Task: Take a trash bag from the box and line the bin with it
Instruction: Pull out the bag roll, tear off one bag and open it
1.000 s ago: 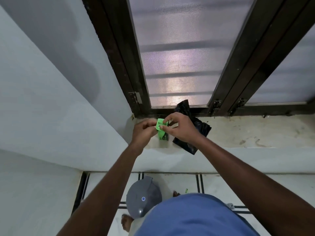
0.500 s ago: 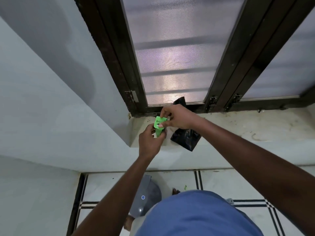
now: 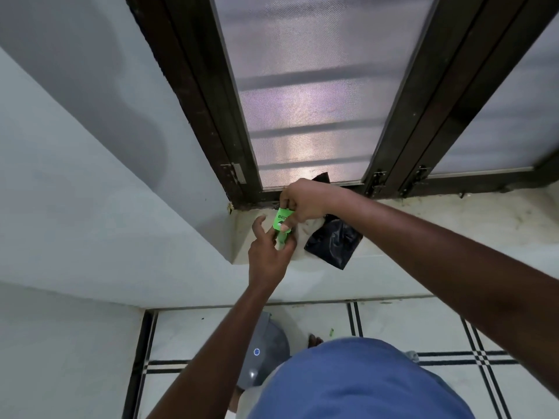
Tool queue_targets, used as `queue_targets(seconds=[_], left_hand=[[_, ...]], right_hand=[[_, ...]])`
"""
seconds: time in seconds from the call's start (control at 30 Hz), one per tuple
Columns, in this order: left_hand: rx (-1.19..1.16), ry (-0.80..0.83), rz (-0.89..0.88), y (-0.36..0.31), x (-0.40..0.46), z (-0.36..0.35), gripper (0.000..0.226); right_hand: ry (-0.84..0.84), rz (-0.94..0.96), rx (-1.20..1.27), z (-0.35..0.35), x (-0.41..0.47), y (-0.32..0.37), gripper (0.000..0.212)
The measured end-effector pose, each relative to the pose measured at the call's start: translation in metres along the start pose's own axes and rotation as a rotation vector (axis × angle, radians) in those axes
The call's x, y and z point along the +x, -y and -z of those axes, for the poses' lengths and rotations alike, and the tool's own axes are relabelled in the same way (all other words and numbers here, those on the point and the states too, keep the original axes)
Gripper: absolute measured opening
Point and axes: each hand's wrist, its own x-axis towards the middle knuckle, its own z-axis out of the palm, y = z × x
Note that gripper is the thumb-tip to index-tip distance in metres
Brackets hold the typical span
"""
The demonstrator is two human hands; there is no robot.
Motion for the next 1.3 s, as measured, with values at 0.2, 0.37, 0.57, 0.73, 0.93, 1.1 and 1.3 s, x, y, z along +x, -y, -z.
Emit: queue_targets(seconds=[0.2, 0.37, 0.57, 0.73, 0.93, 1.1, 1.3], left_hand=[[0.033, -0.002, -0.004, 0.002, 0.002, 0.0, 0.072], [0.032, 0.015, -0.009, 0.004, 0.005, 0.002, 0.074], [0.04, 0.027, -0.019, 0.004, 0.004, 0.0, 0.073], [0.051, 0.028, -0.038, 0.004, 0.005, 0.001, 0.071], [0.084, 0.052, -0.078, 0.001, 0.01, 0.001, 0.065], [0.119, 0.045, -0.116, 0.002, 0.014, 0.001, 0.064], [0.16, 0.036, -0.183, 0.003, 0.013, 0.002, 0.062]], right_hand=[[0.043, -0.029, 0.074, 0.002, 0.002, -0.003, 0.051], [0.054, -0.055, 0.146, 0.005, 0.005, -0.005, 0.051], [0.07, -0.045, 0.049, 0.006, 0.012, -0.008, 0.065], [0.048, 0.007, -0.068, 0.004, 0.023, -0.004, 0.066], [0.069, 0.05, -0.128, 0.004, 0.024, 0.005, 0.055], [0.054, 0.035, -0.097, 0.006, 0.022, -0.002, 0.047], [0.078, -0.004, -0.059, 0.0, 0.022, 0.003, 0.045]])
